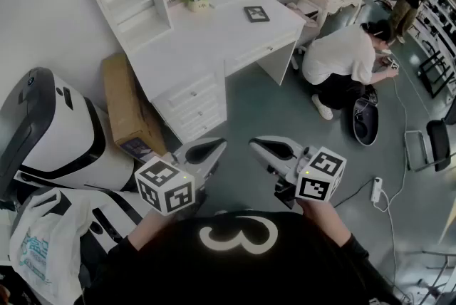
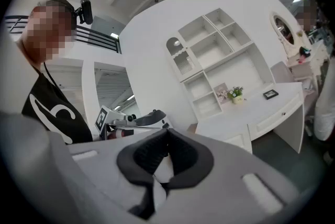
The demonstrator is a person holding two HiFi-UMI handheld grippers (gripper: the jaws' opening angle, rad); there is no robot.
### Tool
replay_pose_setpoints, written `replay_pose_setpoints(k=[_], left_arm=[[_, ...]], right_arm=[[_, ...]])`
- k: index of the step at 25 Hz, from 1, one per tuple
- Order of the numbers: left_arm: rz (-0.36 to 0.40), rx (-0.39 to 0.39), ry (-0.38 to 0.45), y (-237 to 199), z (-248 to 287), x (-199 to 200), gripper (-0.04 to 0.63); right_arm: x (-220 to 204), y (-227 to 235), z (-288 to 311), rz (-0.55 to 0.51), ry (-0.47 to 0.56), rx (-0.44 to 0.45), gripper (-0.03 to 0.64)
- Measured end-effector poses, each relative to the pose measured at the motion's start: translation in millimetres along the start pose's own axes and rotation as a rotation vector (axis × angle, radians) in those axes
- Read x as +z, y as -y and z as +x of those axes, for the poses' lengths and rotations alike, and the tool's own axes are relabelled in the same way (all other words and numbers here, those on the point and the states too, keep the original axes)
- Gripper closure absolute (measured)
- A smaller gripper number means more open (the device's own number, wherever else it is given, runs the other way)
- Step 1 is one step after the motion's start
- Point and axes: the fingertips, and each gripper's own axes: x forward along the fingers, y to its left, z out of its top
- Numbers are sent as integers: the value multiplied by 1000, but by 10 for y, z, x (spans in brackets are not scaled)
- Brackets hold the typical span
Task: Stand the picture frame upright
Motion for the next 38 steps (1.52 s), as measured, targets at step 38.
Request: replay_pose_setpoints(k=[38], left_arm=[[37, -2, 7, 222, 1493, 98, 584]], right_arm=[[243, 1225, -833, -8, -8, -35, 614]])
